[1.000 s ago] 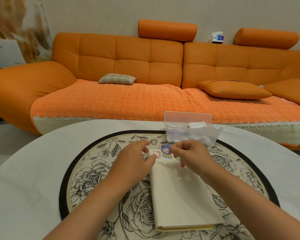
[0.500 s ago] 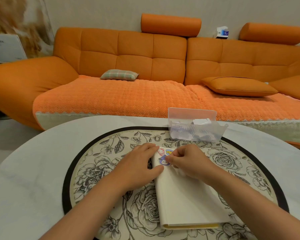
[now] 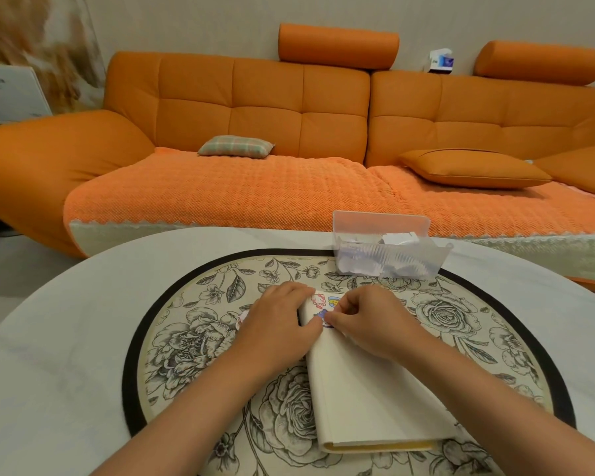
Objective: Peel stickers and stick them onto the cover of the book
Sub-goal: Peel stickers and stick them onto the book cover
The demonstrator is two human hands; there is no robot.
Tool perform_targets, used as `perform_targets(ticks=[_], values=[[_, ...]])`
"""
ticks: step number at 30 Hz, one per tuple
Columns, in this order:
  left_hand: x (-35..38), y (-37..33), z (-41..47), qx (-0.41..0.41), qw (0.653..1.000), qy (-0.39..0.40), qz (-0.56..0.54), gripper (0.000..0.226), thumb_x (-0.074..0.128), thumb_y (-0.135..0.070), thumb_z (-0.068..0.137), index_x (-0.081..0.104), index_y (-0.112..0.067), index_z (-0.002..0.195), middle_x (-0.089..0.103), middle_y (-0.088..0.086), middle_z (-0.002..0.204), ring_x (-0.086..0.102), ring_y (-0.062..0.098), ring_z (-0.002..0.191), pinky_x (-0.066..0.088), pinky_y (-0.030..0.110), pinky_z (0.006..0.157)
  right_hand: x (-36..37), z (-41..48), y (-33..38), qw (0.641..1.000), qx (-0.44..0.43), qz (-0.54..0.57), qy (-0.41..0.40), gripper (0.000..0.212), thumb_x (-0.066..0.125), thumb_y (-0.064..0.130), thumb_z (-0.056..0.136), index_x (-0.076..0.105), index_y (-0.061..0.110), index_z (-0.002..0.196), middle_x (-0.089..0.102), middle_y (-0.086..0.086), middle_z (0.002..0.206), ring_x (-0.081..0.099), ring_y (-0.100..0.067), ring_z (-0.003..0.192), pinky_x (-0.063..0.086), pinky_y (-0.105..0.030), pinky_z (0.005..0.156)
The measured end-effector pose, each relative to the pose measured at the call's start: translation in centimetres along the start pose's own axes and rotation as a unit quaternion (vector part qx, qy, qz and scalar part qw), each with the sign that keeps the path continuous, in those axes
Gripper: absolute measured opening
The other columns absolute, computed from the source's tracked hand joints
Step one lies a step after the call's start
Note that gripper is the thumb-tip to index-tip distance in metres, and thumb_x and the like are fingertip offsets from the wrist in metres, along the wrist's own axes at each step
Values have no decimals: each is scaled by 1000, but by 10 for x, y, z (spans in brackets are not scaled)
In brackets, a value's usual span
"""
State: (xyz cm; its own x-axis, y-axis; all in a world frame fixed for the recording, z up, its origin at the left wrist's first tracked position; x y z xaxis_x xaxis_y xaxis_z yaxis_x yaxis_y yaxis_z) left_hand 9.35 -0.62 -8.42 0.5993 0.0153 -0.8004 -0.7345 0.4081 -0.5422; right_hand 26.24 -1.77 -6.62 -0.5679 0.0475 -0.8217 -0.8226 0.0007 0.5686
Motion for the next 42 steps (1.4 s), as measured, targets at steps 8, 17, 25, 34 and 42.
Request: perform_targets(ticks=[8,17,25,34,42], values=[[-1,-8,-6,109,992,-64,22,37,56,-31,88,67,-23,122,59,-9,126,44,10,124,43,34,103,-4,-20,6,986,-70,-108,-103,35,68,57,84,58,38,112,54,16,95,55,-7,88,40,-29,69],[-9,-13,-26,141,978,57,144,48,29,-44,104,44,-28,147,35,-14,150,22,4,141,29,27,109,9,-39,-3,935,-240,-232,-116,36,42,39,93,78,32,97,66,13,94,57,-16,77,44,-28,55],[-14,-16,-36,151,970,68,179,69,11,-61,88,61,-32,125,47,-14,129,36,6,126,39,21,75,16,-40,-2,944,-201,-261,-19,54,23,42,90,51,33,135,52,4,121,44,-20,99,43,-39,84],[-16,-22,-43,131,971,91,181,44,30,-49,104,49,-37,142,39,-16,142,31,1,133,40,23,88,17,-40,-6,951,-184,-248,-9,61,22,42,88,47,36,143,50,3,128,45,-22,111,41,-40,91],[-8,-24,-34,78,968,53,234,70,15,-52,90,65,-24,130,59,-6,133,53,14,125,54,37,88,13,-49,-9,957,-187,-212,-61,41,40,39,87,71,28,113,64,6,112,56,-20,97,48,-36,76]])
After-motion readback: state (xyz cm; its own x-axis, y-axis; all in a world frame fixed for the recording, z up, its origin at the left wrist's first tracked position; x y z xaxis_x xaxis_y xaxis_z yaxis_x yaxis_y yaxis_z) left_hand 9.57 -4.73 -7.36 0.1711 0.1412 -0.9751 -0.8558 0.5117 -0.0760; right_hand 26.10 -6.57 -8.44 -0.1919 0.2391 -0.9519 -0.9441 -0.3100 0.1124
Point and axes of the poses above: each hand's wrist, its own z-axis towards the middle knuckle, its own x-axis out of the palm, y = z × x, the point moved 3 cm from there along z, towards the middle knuckle
